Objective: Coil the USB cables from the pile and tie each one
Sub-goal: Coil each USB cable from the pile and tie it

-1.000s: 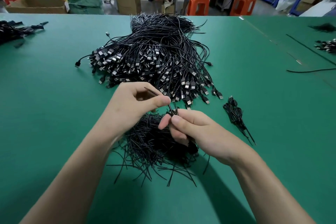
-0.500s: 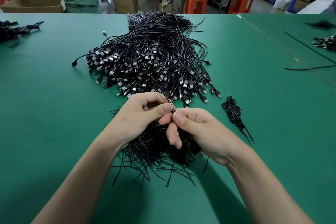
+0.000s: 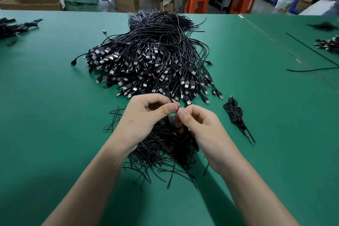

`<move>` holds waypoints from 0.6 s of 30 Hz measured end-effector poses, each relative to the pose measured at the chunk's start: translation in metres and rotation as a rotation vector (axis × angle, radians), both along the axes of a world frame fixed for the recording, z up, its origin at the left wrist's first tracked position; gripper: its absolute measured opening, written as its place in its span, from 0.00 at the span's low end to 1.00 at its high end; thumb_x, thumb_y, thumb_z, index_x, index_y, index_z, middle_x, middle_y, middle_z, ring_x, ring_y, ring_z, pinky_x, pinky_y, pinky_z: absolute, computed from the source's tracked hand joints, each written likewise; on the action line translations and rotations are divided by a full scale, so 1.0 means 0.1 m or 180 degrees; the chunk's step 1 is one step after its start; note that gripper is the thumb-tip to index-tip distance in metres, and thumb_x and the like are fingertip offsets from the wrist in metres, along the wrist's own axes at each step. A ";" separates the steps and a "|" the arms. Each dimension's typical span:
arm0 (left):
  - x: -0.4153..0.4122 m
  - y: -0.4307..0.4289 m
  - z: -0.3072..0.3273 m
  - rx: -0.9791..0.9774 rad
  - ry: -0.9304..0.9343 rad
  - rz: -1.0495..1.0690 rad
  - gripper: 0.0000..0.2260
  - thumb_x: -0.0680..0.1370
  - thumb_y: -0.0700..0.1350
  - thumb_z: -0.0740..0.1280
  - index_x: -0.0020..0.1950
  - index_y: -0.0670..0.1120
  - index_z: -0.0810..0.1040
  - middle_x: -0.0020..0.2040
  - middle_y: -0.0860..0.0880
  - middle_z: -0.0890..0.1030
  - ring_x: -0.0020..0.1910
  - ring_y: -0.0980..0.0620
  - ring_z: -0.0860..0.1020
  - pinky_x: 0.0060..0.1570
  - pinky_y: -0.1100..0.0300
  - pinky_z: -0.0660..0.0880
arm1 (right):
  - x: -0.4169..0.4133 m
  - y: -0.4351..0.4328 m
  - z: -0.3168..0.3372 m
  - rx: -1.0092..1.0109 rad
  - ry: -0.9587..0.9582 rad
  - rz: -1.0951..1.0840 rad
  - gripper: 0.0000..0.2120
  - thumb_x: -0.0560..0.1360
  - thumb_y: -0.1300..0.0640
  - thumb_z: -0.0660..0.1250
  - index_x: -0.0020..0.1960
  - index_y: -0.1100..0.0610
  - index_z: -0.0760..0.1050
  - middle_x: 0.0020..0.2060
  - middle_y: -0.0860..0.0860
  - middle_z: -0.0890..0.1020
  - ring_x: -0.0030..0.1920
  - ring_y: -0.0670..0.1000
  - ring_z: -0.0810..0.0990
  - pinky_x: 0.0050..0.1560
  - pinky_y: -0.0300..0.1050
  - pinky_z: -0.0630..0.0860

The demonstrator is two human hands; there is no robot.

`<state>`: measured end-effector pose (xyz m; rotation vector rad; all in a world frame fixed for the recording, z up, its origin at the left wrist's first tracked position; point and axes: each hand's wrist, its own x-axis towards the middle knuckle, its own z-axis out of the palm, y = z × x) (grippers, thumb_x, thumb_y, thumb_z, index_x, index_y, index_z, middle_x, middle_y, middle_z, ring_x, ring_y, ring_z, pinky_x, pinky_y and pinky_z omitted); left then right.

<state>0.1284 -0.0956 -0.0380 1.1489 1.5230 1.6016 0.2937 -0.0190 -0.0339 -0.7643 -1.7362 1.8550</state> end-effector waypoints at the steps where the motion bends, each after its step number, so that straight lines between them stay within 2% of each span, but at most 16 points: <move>1: 0.00 0.01 0.00 -0.0002 0.0031 0.0025 0.08 0.71 0.56 0.76 0.45 0.54 0.89 0.46 0.46 0.88 0.44 0.50 0.84 0.51 0.45 0.82 | 0.01 -0.02 -0.01 0.0167 -0.0153 0.0016 0.14 0.80 0.47 0.66 0.48 0.58 0.79 0.42 0.48 0.83 0.43 0.45 0.79 0.46 0.34 0.75; 3: -0.01 0.03 0.01 0.0025 0.0054 0.0076 0.08 0.70 0.57 0.76 0.45 0.55 0.89 0.46 0.46 0.88 0.44 0.51 0.83 0.50 0.46 0.81 | 0.01 -0.05 -0.02 0.0197 -0.0298 0.0182 0.14 0.84 0.48 0.60 0.56 0.58 0.77 0.50 0.49 0.84 0.50 0.45 0.82 0.53 0.36 0.77; 5: -0.03 0.04 0.01 0.0030 0.0014 0.0122 0.09 0.69 0.58 0.77 0.44 0.54 0.88 0.46 0.45 0.87 0.44 0.53 0.82 0.48 0.53 0.79 | 0.00 -0.09 -0.01 -0.0094 -0.0225 0.0400 0.18 0.84 0.48 0.56 0.61 0.60 0.75 0.53 0.56 0.85 0.52 0.51 0.84 0.55 0.46 0.81; 7: -0.04 0.05 0.02 0.0005 -0.0136 0.0041 0.10 0.69 0.58 0.78 0.44 0.54 0.88 0.45 0.47 0.87 0.40 0.53 0.81 0.43 0.59 0.79 | 0.00 -0.13 0.01 -0.0357 -0.0084 0.0619 0.23 0.83 0.45 0.54 0.61 0.63 0.74 0.45 0.56 0.84 0.42 0.53 0.82 0.48 0.49 0.80; 9: -0.03 0.06 0.04 -0.0026 -0.0298 -0.0074 0.09 0.69 0.57 0.78 0.43 0.54 0.88 0.43 0.51 0.87 0.37 0.55 0.80 0.37 0.62 0.79 | -0.01 -0.16 0.02 -0.0480 0.0001 0.0757 0.23 0.84 0.44 0.53 0.58 0.63 0.75 0.37 0.50 0.77 0.34 0.49 0.73 0.39 0.45 0.75; 11: -0.01 0.07 0.05 -0.0028 -0.0333 -0.0053 0.08 0.70 0.56 0.78 0.43 0.54 0.88 0.43 0.52 0.87 0.38 0.57 0.80 0.39 0.63 0.79 | -0.02 -0.17 0.00 -0.0546 0.0011 0.0687 0.21 0.86 0.46 0.52 0.56 0.59 0.78 0.35 0.47 0.69 0.32 0.47 0.65 0.34 0.43 0.69; 12: 0.01 0.08 0.06 -0.0009 -0.0384 -0.0035 0.08 0.71 0.55 0.79 0.44 0.53 0.88 0.43 0.51 0.87 0.36 0.55 0.80 0.40 0.63 0.79 | -0.04 -0.17 -0.01 -0.0405 -0.0057 0.0567 0.20 0.86 0.46 0.52 0.54 0.57 0.78 0.33 0.45 0.68 0.31 0.47 0.63 0.33 0.44 0.66; 14: 0.06 0.10 0.07 -0.0009 -0.0431 0.0126 0.07 0.74 0.52 0.77 0.47 0.51 0.88 0.42 0.50 0.86 0.34 0.52 0.81 0.42 0.61 0.79 | -0.08 -0.17 -0.03 0.0539 -0.0420 0.0130 0.18 0.86 0.47 0.53 0.45 0.52 0.74 0.29 0.41 0.68 0.30 0.45 0.64 0.35 0.45 0.63; 16: 0.16 0.12 0.07 -0.0068 -0.0388 0.0409 0.07 0.77 0.51 0.75 0.51 0.50 0.88 0.46 0.52 0.88 0.43 0.56 0.83 0.48 0.61 0.79 | -0.13 -0.15 -0.05 0.1540 -0.0761 -0.0348 0.16 0.86 0.47 0.53 0.40 0.49 0.68 0.28 0.40 0.72 0.30 0.44 0.67 0.35 0.42 0.64; 18: 0.28 0.13 0.09 -0.0065 -0.0318 0.0487 0.06 0.81 0.49 0.71 0.55 0.51 0.86 0.51 0.56 0.88 0.51 0.60 0.84 0.54 0.62 0.80 | -0.16 -0.13 -0.02 0.1963 -0.0934 -0.0642 0.15 0.86 0.45 0.51 0.44 0.47 0.68 0.31 0.42 0.74 0.32 0.44 0.71 0.33 0.38 0.66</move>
